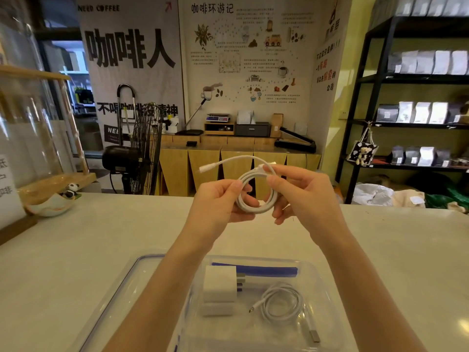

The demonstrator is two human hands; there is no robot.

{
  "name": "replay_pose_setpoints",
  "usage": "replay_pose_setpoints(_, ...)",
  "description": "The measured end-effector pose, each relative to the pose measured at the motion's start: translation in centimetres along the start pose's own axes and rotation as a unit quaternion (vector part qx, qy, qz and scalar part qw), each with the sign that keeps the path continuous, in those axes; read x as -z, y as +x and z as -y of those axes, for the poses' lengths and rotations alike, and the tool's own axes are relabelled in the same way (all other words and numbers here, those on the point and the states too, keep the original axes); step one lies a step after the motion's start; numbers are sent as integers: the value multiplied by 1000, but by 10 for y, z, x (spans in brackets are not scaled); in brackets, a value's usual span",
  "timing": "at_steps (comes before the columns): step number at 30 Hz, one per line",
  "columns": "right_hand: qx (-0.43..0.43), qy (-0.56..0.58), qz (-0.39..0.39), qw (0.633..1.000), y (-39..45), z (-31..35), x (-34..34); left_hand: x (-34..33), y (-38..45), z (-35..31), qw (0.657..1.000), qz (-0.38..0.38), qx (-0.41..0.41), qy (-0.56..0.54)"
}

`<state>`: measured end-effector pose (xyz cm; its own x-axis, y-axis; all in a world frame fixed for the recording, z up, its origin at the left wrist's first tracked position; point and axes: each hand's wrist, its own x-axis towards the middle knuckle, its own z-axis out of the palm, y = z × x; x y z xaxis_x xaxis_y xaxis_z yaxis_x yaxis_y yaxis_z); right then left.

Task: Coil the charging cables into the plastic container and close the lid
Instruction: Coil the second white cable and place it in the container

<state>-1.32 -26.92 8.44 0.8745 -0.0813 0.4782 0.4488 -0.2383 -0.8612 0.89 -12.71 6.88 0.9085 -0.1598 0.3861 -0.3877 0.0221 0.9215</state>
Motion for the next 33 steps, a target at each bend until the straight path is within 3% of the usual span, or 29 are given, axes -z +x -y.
replay_pose_setpoints(6, 18, -7, -30, 999, 0, -4, 0, -4, 3, 2, 992, 23, 54, -110)
replay_pose_setpoints(13, 54, -52, -33, 997, -2, -7, -5, -1, 3, 0, 928, 132, 164, -306)
replay_pose_setpoints(21, 42, -26, -73, 996, -1, -4, -1, -7, 5, 6, 927, 55, 108, -356)
replay_pose_setpoints(24, -48, 155, -72, 984, 2, 3, 5, -6, 8, 8, 929, 27, 87, -360)
replay_pose_setpoints(27, -66, 261, -2, 963, 4, 7, 9, -5, 9, 9, 933, 12, 75, -353)
replay_pose_setpoints(29, -48, 237, 19, 970, 3, 8, 10, -4, 9, 7, 931, -1, 68, -357)
replay_pose_setpoints(33, 71, 69, -21, 995, 1, 7, 8, -2, 9, 5, 928, -18, 58, -367)
